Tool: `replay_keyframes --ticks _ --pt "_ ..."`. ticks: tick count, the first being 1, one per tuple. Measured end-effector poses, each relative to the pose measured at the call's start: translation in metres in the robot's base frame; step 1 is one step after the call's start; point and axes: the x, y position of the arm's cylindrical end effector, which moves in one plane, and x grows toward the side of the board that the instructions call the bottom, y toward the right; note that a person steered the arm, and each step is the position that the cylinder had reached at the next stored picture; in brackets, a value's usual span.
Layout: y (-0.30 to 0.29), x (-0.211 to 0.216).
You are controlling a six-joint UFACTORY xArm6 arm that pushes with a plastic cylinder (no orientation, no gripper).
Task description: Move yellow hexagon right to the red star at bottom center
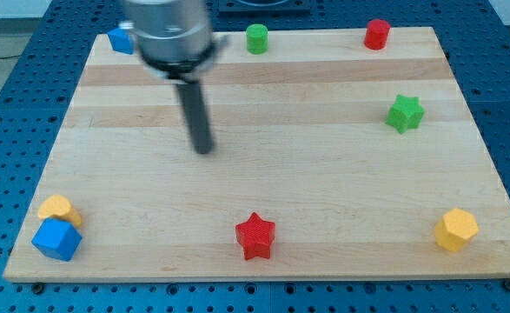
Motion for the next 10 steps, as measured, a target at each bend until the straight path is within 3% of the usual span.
replay_keyframes --ticks 4,5,7,10 --pt "0.344 0.025" --pt "0.371 0.060" --pt "0.357 0.122" --pt "0.294 0.136"
